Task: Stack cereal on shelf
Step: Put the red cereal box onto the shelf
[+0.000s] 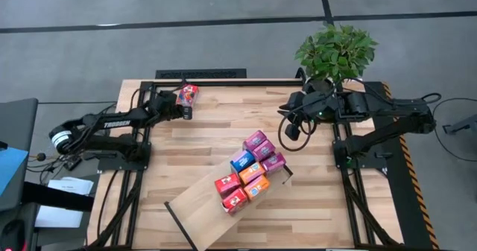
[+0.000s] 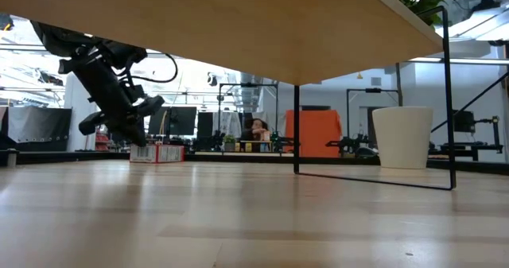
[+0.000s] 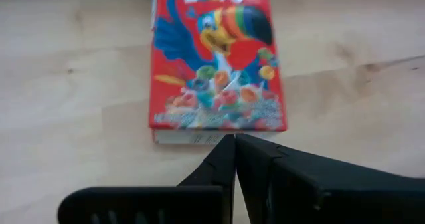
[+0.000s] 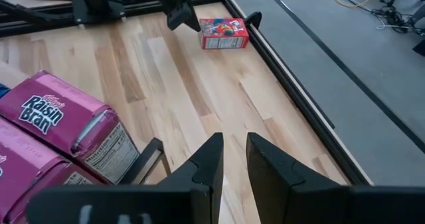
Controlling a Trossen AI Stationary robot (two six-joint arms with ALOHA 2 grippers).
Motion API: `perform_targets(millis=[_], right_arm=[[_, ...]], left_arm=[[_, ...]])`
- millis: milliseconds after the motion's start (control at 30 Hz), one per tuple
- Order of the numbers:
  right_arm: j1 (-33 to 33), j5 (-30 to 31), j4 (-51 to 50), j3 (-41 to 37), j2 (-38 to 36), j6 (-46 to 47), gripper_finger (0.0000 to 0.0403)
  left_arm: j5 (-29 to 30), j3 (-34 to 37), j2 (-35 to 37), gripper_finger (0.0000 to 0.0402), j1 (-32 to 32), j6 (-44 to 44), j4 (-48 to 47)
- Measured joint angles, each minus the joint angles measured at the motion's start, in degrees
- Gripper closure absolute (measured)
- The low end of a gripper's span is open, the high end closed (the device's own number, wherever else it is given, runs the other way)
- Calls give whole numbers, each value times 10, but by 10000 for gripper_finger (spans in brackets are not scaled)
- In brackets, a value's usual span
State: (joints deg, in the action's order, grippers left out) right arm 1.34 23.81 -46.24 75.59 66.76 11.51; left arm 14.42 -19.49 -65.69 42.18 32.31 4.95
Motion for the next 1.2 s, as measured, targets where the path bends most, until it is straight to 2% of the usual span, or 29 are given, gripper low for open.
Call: perform_targets(millis=[133, 333, 467, 633, 733, 1033, 1200], right_arm=[[0, 0, 0, 0, 0, 0, 312], [0, -4, 0, 0, 0, 0, 312], [0, -5, 0, 0, 0, 0, 312], [0, -11, 0, 0, 0, 0, 312], [0, -15, 0, 0, 0, 0, 312], [0, -15, 0, 0, 0, 0, 312], [-12, -15, 0, 0, 0, 0, 312]], left_arm=[[-1, 8, -7, 401, -16, 8, 2], [5, 66, -5, 401, -47, 68, 16], [0, 83, 30, 401, -74, 91, 36], [69, 81, 95, 401, -86, 20, 106], [122, 84, 105, 401, -85, -8, 113], [163, 151, 93, 401, -84, -22, 250], [180, 162, 93, 401, -84, -14, 245]])
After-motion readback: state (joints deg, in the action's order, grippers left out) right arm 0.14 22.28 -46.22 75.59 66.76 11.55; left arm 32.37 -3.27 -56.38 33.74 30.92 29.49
